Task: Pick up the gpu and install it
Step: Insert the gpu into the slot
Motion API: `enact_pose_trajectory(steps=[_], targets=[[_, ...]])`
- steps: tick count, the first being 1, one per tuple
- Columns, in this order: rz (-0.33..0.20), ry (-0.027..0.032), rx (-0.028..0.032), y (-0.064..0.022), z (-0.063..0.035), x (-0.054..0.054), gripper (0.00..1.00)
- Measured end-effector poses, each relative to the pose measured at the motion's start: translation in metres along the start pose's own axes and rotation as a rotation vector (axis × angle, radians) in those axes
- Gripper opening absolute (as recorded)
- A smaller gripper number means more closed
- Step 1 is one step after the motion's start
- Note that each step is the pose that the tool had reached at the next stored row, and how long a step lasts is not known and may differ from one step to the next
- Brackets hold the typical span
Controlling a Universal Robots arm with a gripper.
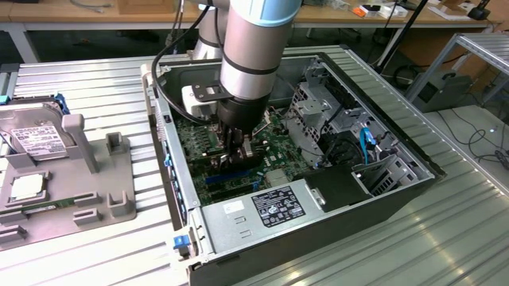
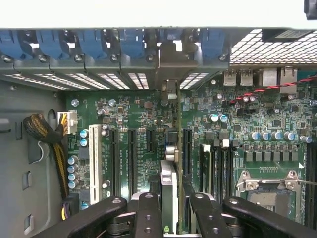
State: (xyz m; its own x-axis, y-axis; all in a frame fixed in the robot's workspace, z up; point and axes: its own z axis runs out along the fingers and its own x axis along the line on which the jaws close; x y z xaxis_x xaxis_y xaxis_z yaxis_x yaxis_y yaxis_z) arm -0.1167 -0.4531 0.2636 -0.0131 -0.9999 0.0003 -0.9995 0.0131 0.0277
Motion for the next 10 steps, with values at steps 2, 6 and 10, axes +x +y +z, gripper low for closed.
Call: enact_pose_trajectory(steps=[2,6,10], targets=[[0.007,-0.0001,0.0,0.0,0.0,0.0,0.27],[0.01,-0.0003,0.0,0.0035,0.0002,0.0,0.27],[0.009,-0.0002,0.0,0.005,0.0003,0.0,0.27]])
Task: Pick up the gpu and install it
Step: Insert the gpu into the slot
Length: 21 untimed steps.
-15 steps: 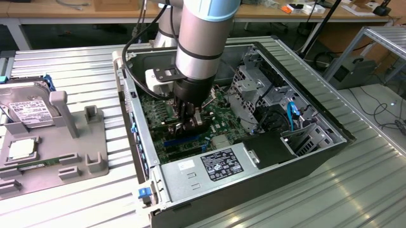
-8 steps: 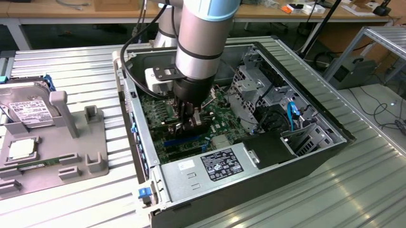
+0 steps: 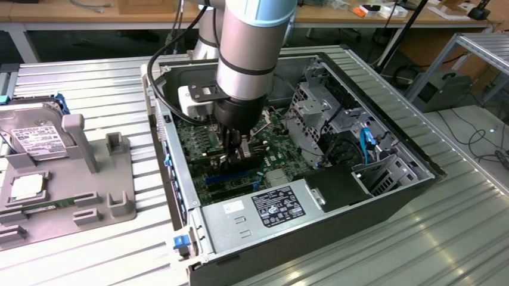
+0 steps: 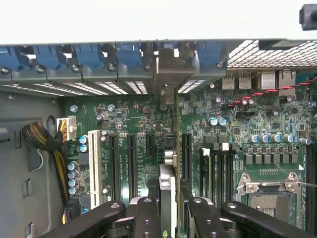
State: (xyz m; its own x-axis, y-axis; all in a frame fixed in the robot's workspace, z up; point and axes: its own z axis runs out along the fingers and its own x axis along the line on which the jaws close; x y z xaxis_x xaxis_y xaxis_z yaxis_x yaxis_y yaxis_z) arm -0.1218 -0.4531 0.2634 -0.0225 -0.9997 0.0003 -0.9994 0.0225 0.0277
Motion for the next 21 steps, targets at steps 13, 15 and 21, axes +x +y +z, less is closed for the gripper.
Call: enact_pose_trajectory(steps=[13,15,21], targets=[[0.001,0.0002,-0.0001,0.003,0.0001,-0.0003,0.27],[0.001,0.0001,-0.0002,0.0022,0.0,-0.0003,0.27],[0.001,0.0001,0.0,-0.0009,0.0,-0.0004,0.27]])
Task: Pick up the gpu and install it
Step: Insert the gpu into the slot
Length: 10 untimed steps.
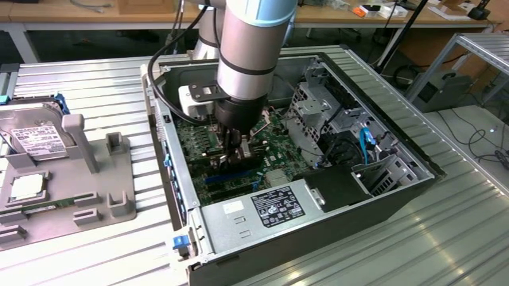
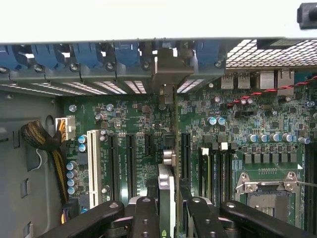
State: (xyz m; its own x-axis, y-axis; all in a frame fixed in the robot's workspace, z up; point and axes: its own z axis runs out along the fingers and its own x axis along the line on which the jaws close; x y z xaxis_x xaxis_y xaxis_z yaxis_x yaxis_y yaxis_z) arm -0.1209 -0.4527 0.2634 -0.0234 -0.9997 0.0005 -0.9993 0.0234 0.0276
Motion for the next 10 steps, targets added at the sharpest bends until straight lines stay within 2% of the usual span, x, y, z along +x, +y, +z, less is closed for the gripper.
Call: enact_pose_trajectory(steps=[10], targets=[[0.0,0.0,0.0,-0.0008,0.0016,0.0,0.27]])
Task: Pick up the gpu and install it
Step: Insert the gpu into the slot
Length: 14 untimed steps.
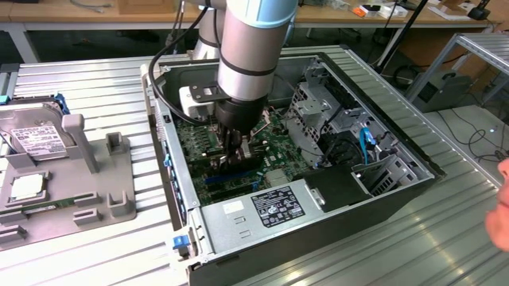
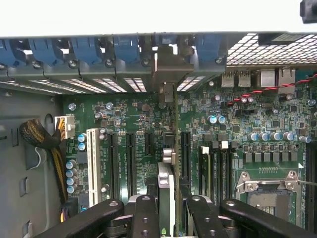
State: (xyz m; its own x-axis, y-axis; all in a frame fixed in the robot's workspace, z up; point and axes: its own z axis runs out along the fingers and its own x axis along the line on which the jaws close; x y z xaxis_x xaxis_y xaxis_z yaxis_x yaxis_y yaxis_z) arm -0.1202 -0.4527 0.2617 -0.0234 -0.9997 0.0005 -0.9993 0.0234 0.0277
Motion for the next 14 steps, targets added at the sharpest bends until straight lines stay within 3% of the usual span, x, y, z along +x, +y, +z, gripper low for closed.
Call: enact_pose_trajectory(steps=[14], targets=[[0.0,0.0002,-0.0002,-0.0001,0.0047,0.0,0.27]])
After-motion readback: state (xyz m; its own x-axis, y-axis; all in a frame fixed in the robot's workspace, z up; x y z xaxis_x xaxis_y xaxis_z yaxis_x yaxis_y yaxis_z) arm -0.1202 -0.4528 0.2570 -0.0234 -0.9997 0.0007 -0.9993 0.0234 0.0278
